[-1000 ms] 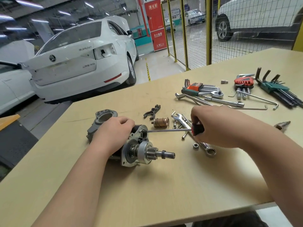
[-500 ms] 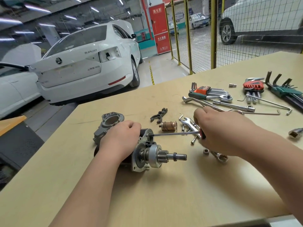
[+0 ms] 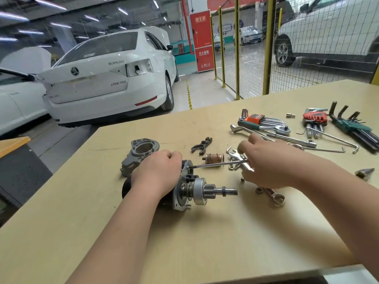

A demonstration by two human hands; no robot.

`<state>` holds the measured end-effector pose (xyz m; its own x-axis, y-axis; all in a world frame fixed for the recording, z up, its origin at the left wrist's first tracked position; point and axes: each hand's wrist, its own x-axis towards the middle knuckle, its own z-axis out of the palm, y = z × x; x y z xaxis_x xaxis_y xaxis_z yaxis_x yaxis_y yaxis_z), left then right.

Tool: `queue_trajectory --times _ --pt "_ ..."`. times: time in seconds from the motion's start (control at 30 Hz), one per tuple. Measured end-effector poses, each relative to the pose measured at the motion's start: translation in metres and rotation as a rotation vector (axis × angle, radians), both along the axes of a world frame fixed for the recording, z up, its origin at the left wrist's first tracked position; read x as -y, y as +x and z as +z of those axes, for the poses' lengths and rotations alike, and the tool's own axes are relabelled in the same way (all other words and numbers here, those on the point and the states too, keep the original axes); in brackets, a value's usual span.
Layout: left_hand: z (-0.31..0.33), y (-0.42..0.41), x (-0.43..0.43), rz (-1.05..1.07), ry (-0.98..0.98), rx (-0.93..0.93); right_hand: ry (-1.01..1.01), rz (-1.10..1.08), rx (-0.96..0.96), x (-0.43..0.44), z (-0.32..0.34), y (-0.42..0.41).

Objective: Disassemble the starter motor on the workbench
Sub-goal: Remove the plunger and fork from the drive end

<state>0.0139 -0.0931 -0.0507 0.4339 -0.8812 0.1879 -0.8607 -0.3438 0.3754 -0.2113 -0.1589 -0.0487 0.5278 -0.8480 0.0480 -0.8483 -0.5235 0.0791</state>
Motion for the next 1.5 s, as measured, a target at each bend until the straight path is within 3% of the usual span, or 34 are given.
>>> queue_trajectory --times 0.1,0.27,0.43,0.77,0.93,1.23,1.5 --pt "0.0 0.0 0.001 0.0 0.005 0.004 -0.006 0.032 0.033 0.001 -0.004 0.002" --pt "-0.001 0.0 0.002 0.005 0.007 0.024 -0.204 0.12 -0.035 0.006 -0.004 0.015" --pt "-0.002 0.002 0.003 0.006 0.013 0.043 -0.248 0.254 0.017 0.005 -0.01 0.012" --pt "-0.002 0.002 0.004 0.008 0.014 0.058 -0.297 0.287 0.105 0.005 -0.006 0.018" --pt "-0.002 0.002 0.003 0.006 -0.002 0.063 -0.286 0.164 0.13 0.001 -0.004 0.028" --pt "-0.003 0.001 0.003 0.013 0.0 0.076 -0.218 0.307 0.075 -0.002 0.005 0.026" --pt "0.001 0.0 0.001 0.014 0.016 0.063 -0.2 0.237 0.052 -0.006 0.003 0.034"
